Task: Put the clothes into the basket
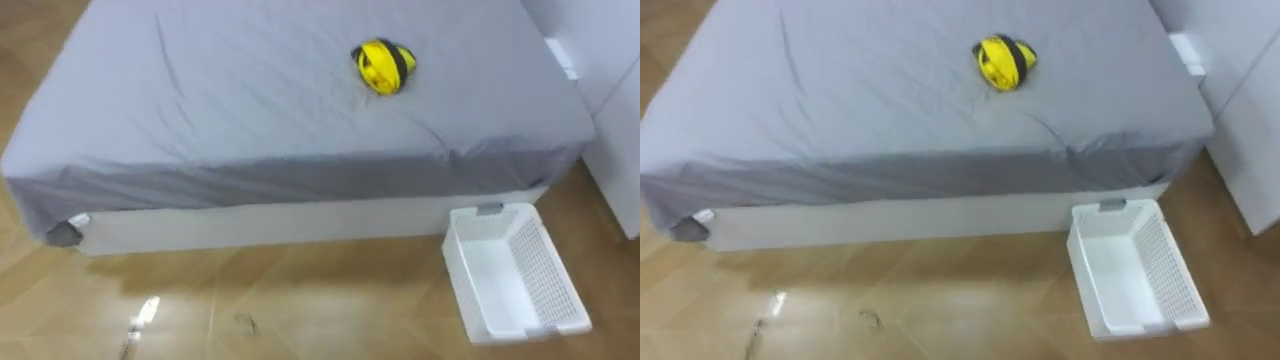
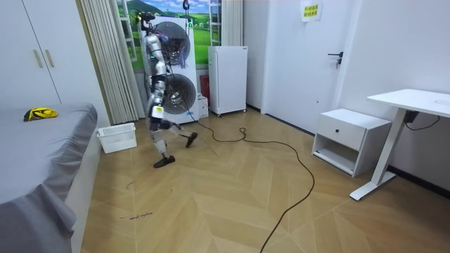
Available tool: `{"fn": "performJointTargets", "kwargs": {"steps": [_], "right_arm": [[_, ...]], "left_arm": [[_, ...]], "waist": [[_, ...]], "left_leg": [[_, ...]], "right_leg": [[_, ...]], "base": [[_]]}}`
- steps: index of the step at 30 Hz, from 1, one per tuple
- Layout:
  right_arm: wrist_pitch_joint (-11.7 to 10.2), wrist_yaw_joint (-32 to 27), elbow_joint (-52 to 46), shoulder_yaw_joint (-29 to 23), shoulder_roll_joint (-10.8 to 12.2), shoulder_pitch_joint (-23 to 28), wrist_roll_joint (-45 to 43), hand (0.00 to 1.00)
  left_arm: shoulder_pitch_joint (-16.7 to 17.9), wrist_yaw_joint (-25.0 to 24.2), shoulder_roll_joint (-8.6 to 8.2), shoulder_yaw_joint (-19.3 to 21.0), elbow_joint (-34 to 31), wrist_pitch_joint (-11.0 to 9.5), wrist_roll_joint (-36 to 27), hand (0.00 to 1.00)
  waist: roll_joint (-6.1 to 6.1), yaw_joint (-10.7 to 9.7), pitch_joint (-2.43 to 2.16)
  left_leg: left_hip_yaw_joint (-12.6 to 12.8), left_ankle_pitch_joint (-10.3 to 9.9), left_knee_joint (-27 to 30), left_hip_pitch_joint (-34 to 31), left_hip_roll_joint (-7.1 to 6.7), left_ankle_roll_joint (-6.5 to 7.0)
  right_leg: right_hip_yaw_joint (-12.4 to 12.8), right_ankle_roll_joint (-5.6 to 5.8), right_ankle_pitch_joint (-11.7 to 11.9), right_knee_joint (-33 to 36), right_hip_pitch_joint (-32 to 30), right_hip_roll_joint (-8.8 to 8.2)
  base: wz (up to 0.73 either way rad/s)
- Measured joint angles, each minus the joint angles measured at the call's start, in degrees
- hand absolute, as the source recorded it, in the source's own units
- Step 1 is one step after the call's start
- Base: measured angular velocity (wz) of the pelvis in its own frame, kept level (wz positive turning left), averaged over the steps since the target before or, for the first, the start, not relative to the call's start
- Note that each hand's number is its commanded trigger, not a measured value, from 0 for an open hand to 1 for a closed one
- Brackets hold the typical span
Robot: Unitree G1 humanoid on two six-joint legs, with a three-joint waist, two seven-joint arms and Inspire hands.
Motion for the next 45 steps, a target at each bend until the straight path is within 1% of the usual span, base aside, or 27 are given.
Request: {"fn": "performJointTargets", "kwargs": {"steps": [2, 3, 4, 5, 6, 8, 9, 10, 12, 13, 14, 15, 16, 17, 19, 20, 21, 23, 26, 31, 34, 35, 36, 40, 43, 44, 45], "right_arm": [[0.1, -0.4, -4.4, 0.5, 0.1, -0.1, 0.0, 0.0], [0.0, -1.0, -7.0, 0.8, 0.2, -0.4, 0.1, 0.0], [0.0, -1.2, -8.1, 0.8, 0.2, -0.7, 0.0, 0.0], [-0.2, -1.8, -9.3, 0.7, 0.2, -1.5, 0.0, 0.0], [-0.3, -2.8, -10.8, 0.7, 0.3, -2.0, 0.0, 0.0], [-1.1, -4.1, -12.7, 0.0, 0.3, -2.4, 0.1, 0.0], [-2.0, -4.7, -14.4, -0.2, 0.4, -2.9, 0.6, 0.0], [-2.3, -5.0, -15.7, -0.4, 0.3, -3.2, 0.7, 0.0], [-4.4, -6.7, -21.8, -0.3, 0.0, -4.2, 0.7, 0.0], [-4.8, -7.0, -22.7, -0.5, -0.1, -4.8, 0.7, 0.0], [-5.0, -7.8, -24.3, -1.2, -0.2, -5.7, -0.1, 0.0], [-4.9, -8.0, -25.3, -1.6, 0.1, -5.6, -0.1, 0.0], [-4.5, -7.8, -25.7, -1.2, 0.6, -5.7, -0.3, 0.0], [-4.2, -7.6, -26.7, 0.1, 0.9, -5.8, -0.3, 0.0], [-4.2, -7.6, -27.4, 0.8, 0.1, -6.9, -0.7, 0.0], [-4.4, -7.6, -28.9, 0.9, -0.1, -7.1, -1.4, 0.0], [-4.5, -7.7, -29.3, 1.2, -0.3, -7.1, -1.6, 0.0], [-4.3, -7.7, -29.8, 1.3, -0.3, -7.1, -1.6, 0.0], [-4.3, -7.8, -30.9, 1.3, -0.4, -7.1, -1.7, 0.0], [-4.3, -9.9, -34.1, 2.0, -1.4, -6.6, -2.1, 0.0], [-4.7, -11.2, -36.5, 2.0, -1.8, -6.5, -4.3, 0.0], [-4.7, -11.8, -37.4, 2.0, -1.8, -6.2, -4.8, 0.0], [-4.8, -12.3, -38.2, 2.0, -1.7, -6.3, -5.3, 0.0], [-4.8, -14.8, -39.5, 2.8, -2.0, -6.3, -7.8, 0.0], [-4.8, -16.2, -39.3, 4.1, -2.5, -6.7, -9.9, 0.0], [-4.7, -16.3, -38.2, 4.6, -2.5, -7.3, -10.3, 0.0], [-4.2, -16.4, -36.7, 5.3, -2.5, -7.9, -10.3, 0.0]], "left_arm": [[-0.7, -0.1, 0.05, -0.2, 0.0, -0.2, 0.4, 0.0], [-1.0, -0.3, 0.35, -1.3, -0.1, -0.3, 0.4, 0.0], [-1.3, -0.4, 0.52, -2.1, -0.2, -0.3, 0.3, 0.0], [-1.5, -0.5, 0.74, -3.3, -0.6, -0.2, 0.4, 0.0], [-1.4, -0.8, 0.7, -4.3, -1.3, -0.2, 0.5, 0.0], [-0.6, -1.3, 0.22, -5.5, -1.3, 0.3, 1.0, 0.0], [0.4, -1.5, 0.3, -5.7, -1.3, 0.4, 0.9, 0.0], [0.8, -1.5, 0.27, -5.8, -1.3, 0.4, 0.9, 0.0], [1.8, -1.6, 0.44, -6.4, -1.1, 0.6, 0.4, 0.0], [1.8, -1.6, 0.37, -6.5, -1.1, 0.6, 0.4, 0.0], [1.8, -2.0, 0.24, -6.4, -1.3, 0.4, 1.0, 0.0], [2.3, -2.3, 0.81, -5.9, -2.4, -0.2, 1.3, 0.0], [3.2, -2.2, 1.66, -5.7, -3.0, -0.9, 1.2, 0.0], [4.6, -2.1, 2.91, -5.6, -3.3, -1.2, 1.1, 0.0], [6.1, -1.5, 2.27, -5.3, -3.2, -0.7, 1.3, 0.0], [6.4, -1.5, 1.81, -5.0, -3.2, -0.4, 0.9, 0.0], [7.0, -1.4, 1.46, -4.5, -3.2, -0.4, 0.6, 0.0], [7.1, -1.3, 1.27, -4.5, -3.3, -0.4, 0.5, 0.0], [7.2, -0.8, 1.33, -4.3, -3.8, -0.5, 0.2, 0.0], [8.2, -0.8, 0.68, -3.3, -4.9, -0.5, 0.9, 0.0], [8.9, -0.9, 0.08, -2.2, -4.7, -0.5, 0.9, 0.0], [9.0, -1.0, 0.08, -2.2, -4.3, -0.5, 0.9, 0.0], [8.9, -1.2, 0.16, -2.1, -3.5, -0.5, 0.9, 0.0], [7.4, -2.1, 0.81, -2.1, -2.9, -0.1, 0.9, 0.0], [5.1, -2.5, 1.82, -2.2, -2.3, 1.3, 0.8, 0.0], [4.2, -2.7, 1.83, -2.3, -1.6, 1.8, 0.7, 0.0], [3.5, -2.9, 1.82, -2.3, -0.8, 2.2, 0.8, 0.0]], "waist": [[1.15, 0.0, 0.41], [1.71, -0.2, 0.58], [1.58, -0.3, 0.55], [1.14, -1.0, 0.45], [0.45, -1.3, 0.36], [1.03, -1.4, 0.26], [1.39, -1.1, -0.23], [1.55, -1.0, -0.42], [3.43, 0.4, 0.23], [3.72, 0.4, 0.47], [4.3, 0.1, 0.99], [3.41, 0.6, 0.29], [2.59, 1.5, 0.03], [0.73, 2.7, -0.24], [2.68, 2.7, -0.27], [3.63, 2.4, 0.23], [4.05, 1.9, 0.09], [3.34, 1.0, 0.3], [2.66, -0.1, 0.37], [1.41, 0.0, 0.3], [1.21, 0.2, -0.54], [1.19, 0.2, -0.97], [1.21, 0.2, -0.99], [0.51, -0.2, -0.79], [-0.16, -0.2, -0.14], [-0.18, -0.2, 0.0], [-0.08, 0.0, -0.01]], "left_leg": [[-4.1, -0.1, -3.1, 4.3, 0.62, -0.39], [-6.7, -0.6, -4.7, 6.7, 1.0, -0.8], [-8.0, -0.8, -5.5, 7.9, 1.04, -0.9], [-9.6, -1.2, -7.2, 10.3, 1.15, -1.25], [-11.1, -2.0, -9.0, 12.7, 1.25, -1.8], [-13.1, -4.3, -8.9, 15.9, 3.36, -3.12], [-13.6, -6.2, -7.3, 16.1, 4.64, -4.85], [-13.5, -6.8, -6.8, 16.2, 5.29, -6.05], [-11.5, -5.9, -7.3, 17.3, 7.54, -9.34], [-10.7, -5.5, -8.5, 17.5, 8.12, -9.94], [-9.8, -4.0, -12.2, 18.3, 8.08, -9.21], [-7.5, -3.6, -11.0, 19.2, 8.07, -8.62], [-6.3, -3.9, -9.4, 19.2, 7.82, -8.98], [-4.0, -4.9, -4.8, 18.9, 7.21, -10.01], [-3.6, -5.2, 7.2, 16.3, 10.09, -10.06], [-3.9, -3.4, 15.6, 13.2, 11.47, -10.38], [-4.3, 0.2, 22.1, 10.5, 12.56, -10.57], [-4.3, 0.8, 26.3, 6.8, 13.1, -10.61], [-2.7, -0.3, 24.5, 0.9, 12.44, -9.59], [-3.0, -1.0, 6.7, -2.8, 8.97, -9.49], [-3.0, 2.9, -2.6, -2.9, 7.72, -9.24], [-3.0, 5.5, -4.4, -1.9, 6.98, -9.08], [-3.2, 7.8, -5.8, -0.6, 6.87, -8.11], [-3.4, 7.9, -8.2, 1.1, 6.12, -8.2], [-3.9, 7.9, -8.3, 0.1, 6.24, -8.2], [-3.9, 7.9, -8.4, -0.1, 6.19, -8.12], [-3.9, 7.9, -8.6, -0.3, 6.14, -8.08]], "right_leg": [[-2.5, -1.39, -6.4, -1.7, -6.7, 3.84], [-3.8, -1.44, -7.8, -7.1, -10.6, 6.3], [-3.8, -1.44, -7.8, -10.8, -12.4, 7.25], [-3.6, -1.5, -6.9, -19.4, -15.1, 8.22], [-2.9, -1.54, -2.8, -28.9, -16.9, 8.04], [-3.1, -2.04, 6.7, -35.9, -17.7, 8.5], [-4.5, -3.68, 8.6, -36.1, -16.8, 8.98], [-5.6, -5.66, 9.5, -35.5, -16.2, 9.47], [-6.8, -6.7, 7.3, -32.5, -14.9, 10.49], [-5.8, -6.85, 6.8, -31.0, -15.1, 10.35], [-5.7, -6.73, 5.5, -23.0, -17.4, 8.96], [-7.4, -4.95, 3.2, -19.7, -20.3, 8.19], [-7.9, -5.62, 3.5, -22.5, -20.4, 8.41], [-9.8, -9.27, 4.8, -27.8, -18.5, 9.0], [-10.8, -9.78, 3.1, -28.8, -14.9, 10.66], [-10.5, -9.15, 1.1, -30.0, -12.8, 12.06], [-10.0, -9.7, 0.3, -30.7, -11.3, 12.84], [-9.5, -10.46, -0.5, -31.7, -9.4, 13.13], [-8.5, -11.01, -1.0, -33.7, -6.8, 13.11], [-4.8, -11.09, -0.9, -37.7, -3.8, 13.65], [-2.0, -11.13, -0.9, -39.1, -2.8, 14.19], [-1.5, -11.04, -0.9, -39.9, -1.9, 14.38], [-1.0, -10.89, -0.9, -40.5, -1.0, 14.66], [-2.3, -10.48, -0.8, -42.8, 0.9, 14.45], [-4.1, -9.67, -1.2, -42.7, 0.2, 14.07], [-4.6, -8.6, -1.8, -42.6, 0.0, 13.86], [-5.0, -6.22, -2.6, -42.6, -0.2, 13.68]], "base": [[0.04], [0.1], [0.32], [0.56], [0.65], [0.59], [0.43], [0.24], [0.19], [0.55], [0.71], [0.59], [0.13], [-0.2], [-0.14], [-0.03], [0.0], [-0.09], [-0.21], [-0.41], [-0.53], [-0.37], [-0.3], [-0.01], [0.18], [0.12], [0.1]]}}
